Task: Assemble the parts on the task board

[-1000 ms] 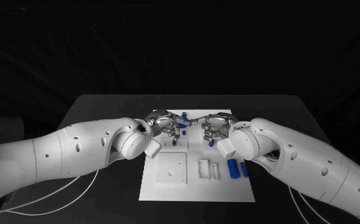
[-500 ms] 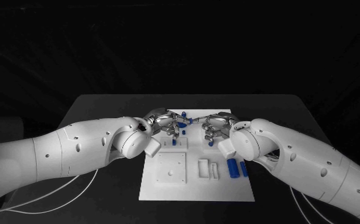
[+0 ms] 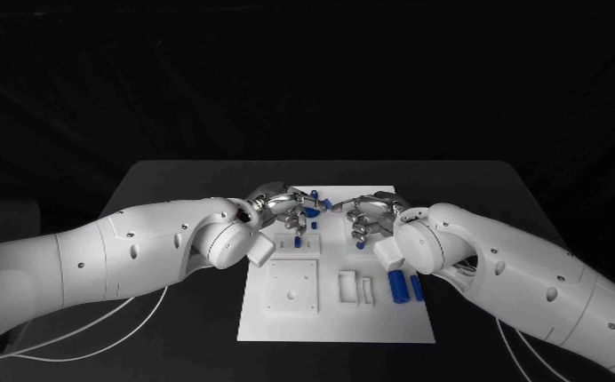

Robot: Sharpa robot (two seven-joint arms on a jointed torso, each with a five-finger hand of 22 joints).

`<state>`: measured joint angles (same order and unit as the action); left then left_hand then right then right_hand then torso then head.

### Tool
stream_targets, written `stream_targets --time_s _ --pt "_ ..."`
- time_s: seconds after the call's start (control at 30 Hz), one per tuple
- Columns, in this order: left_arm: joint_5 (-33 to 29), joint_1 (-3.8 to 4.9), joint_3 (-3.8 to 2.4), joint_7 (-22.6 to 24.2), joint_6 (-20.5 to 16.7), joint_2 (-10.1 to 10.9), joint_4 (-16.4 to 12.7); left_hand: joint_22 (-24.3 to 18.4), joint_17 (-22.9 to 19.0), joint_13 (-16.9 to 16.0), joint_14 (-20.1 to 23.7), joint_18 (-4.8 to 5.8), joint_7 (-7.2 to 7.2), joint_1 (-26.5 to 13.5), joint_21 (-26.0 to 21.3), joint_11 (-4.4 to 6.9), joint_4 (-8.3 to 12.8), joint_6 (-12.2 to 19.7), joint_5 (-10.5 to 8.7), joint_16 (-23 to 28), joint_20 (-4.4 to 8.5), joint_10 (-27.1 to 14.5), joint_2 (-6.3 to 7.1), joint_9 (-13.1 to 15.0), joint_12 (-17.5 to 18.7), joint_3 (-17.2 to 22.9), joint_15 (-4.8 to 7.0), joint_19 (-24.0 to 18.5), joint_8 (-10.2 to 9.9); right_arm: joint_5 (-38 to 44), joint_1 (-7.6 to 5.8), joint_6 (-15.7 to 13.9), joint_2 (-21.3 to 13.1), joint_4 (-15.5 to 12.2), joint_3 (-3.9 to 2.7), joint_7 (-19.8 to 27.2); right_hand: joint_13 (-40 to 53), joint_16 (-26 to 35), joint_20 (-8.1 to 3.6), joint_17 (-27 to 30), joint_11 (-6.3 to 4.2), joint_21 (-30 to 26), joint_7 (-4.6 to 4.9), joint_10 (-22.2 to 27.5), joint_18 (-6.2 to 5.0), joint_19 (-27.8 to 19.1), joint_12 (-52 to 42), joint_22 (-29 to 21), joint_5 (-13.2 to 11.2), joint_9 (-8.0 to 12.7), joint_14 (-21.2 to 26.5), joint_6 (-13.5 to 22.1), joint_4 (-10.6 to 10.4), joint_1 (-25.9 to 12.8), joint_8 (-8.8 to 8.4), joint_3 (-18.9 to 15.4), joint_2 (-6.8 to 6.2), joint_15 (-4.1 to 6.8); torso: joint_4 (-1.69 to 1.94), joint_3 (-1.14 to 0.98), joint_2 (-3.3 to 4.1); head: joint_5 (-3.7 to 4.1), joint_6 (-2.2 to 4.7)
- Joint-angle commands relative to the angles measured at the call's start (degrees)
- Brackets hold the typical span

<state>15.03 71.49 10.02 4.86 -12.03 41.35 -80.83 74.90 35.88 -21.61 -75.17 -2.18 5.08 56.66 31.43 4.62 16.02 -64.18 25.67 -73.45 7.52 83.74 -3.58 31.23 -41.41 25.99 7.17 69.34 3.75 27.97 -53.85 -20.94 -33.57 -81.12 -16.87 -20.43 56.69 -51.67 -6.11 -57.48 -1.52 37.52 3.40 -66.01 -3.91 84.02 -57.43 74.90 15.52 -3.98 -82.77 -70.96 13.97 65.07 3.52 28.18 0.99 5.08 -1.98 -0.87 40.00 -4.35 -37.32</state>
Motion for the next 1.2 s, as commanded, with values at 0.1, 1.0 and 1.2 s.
stream_targets --time_s 0.1,1.0,1.2 --pt "0.96 0.06 -0.05 0.04 1.4 -0.1 -0.14 1.02 0.03 -0.1 -0.02 0.23 -5.97 -0.06 -0.38 0.05 -0.16 -8.37 -0.26 0.1 0.08 -0.21 0.26 17.41 0.38 0.05 -0.2 0.46 0.11 -0.33 0.03 1.21 0.11 -0.05 -0.01 1.42 -0.01 0.21 -0.37 -0.04 -0.22 -0.19 0.01 -0.11 0.2 0.94 -0.29 4.47 -0.38 -0.06 0.36 -0.36 0.02 -0.1 0.13 0.48 -0.13 0.2 -0.01 0.03 0.0 -0.05 0.07" --pt "9.53 5.36 -0.13 -20.88 15.88 2.52 2.58 1.02 3.83 -0.41 -2.97 -0.09 -6.64 -2.38 0.53 0.58 0.29 -10.54 7.92 -0.25 0.09 2.51 1.62 20.4 1.44 3.3 -0.1 1.45 0.08 5.93 -0.57 0.86 -6.01 -0.07 -1.76 3.52 -0.36 0.5 -0.38 0.12 -0.26 -0.31 0.0 -0.05 0.14 0.95 -0.04 4.42 0.03 -0.08 0.26 -0.5 0.16 -0.08 0.14 0.98 -0.5 0.22 -0.18 -0.16 -0.34 -1.26 0.11" --pt "13.04 9.79 0.22 -29.9 24.04 2.02 5.3 1.07 6.29 -1.3 -3.86 -0.14 -6.73 -3.06 0.83 0.66 0.32 -10.86 8.21 0.15 0.06 2.64 1.97 20.52 1.16 4.99 -0.12 1.66 0.08 7.45 -1.55 1.82 -7.85 1.08 -2.17 5.22 -0.47 0.65 -0.35 0.22 -0.25 -0.46 0.02 -0.01 0.2 0.86 0.06 4.4 -0.46 -0.07 0.28 -0.54 0.32 0.03 0.14 1.16 -0.58 0.19 -0.38 -0.48 -0.83 -2.05 -0.33"
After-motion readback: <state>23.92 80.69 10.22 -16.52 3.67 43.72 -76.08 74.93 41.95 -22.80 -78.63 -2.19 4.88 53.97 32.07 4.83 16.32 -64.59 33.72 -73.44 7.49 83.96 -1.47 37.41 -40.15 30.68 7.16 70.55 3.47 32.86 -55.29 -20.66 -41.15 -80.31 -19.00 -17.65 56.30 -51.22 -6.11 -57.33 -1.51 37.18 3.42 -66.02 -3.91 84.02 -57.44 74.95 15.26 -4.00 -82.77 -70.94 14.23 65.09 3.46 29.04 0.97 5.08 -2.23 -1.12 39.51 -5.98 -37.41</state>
